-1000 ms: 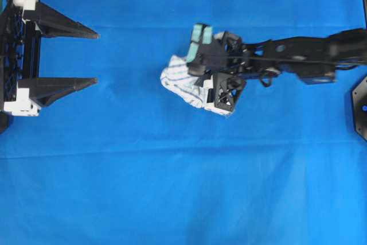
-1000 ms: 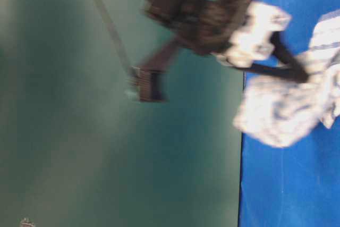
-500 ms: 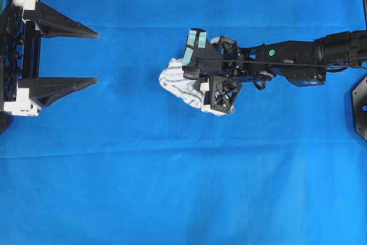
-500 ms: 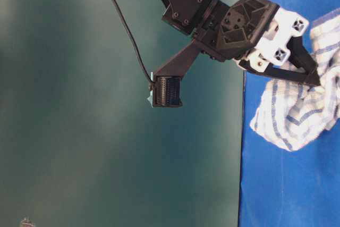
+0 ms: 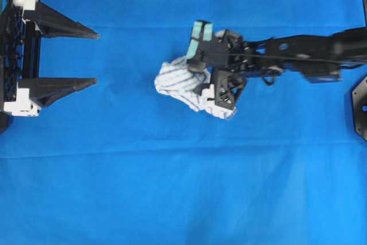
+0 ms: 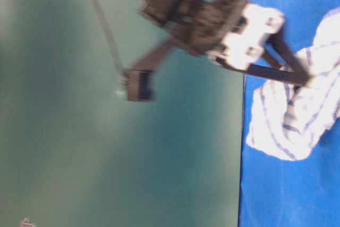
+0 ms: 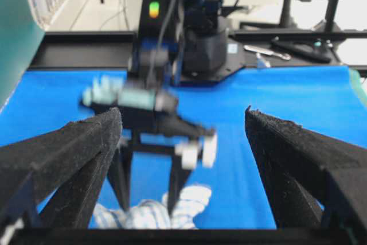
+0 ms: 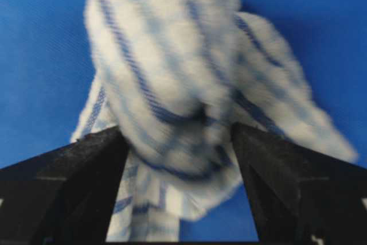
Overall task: Hand over the towel.
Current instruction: 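Open the right gripper to release the towel and retract right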
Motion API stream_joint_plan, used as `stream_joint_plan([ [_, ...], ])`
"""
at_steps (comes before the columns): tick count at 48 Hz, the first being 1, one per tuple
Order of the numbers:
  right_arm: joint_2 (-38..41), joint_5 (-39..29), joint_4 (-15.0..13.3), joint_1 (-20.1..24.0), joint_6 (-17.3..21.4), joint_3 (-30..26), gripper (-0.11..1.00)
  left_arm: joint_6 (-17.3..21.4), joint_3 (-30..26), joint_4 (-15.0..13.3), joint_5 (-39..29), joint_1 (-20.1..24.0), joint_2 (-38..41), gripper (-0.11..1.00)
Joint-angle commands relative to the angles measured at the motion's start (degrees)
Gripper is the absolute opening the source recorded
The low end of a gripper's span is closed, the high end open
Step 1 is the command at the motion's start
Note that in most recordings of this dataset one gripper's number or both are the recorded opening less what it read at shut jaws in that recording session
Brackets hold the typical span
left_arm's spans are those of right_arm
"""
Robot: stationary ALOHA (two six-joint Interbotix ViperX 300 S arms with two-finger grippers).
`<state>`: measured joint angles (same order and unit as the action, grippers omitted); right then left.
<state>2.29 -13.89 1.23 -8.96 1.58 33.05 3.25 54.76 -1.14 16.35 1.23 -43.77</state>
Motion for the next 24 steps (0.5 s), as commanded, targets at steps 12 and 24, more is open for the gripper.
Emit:
stream_joint_plan([
  [12, -20.74, 3.87, -0.88, -0.09, -0.09, 3.69, 0.71, -0.09, -0.26, 0.0, 0.62, 0.09, 0.26, 0.92],
  [24, -33.57, 13.54, -0.97, 0.26, -0.26, 12.13, 0.71, -0.09, -0.18, -0.09, 0.53, 0.09, 0.26, 0.92],
])
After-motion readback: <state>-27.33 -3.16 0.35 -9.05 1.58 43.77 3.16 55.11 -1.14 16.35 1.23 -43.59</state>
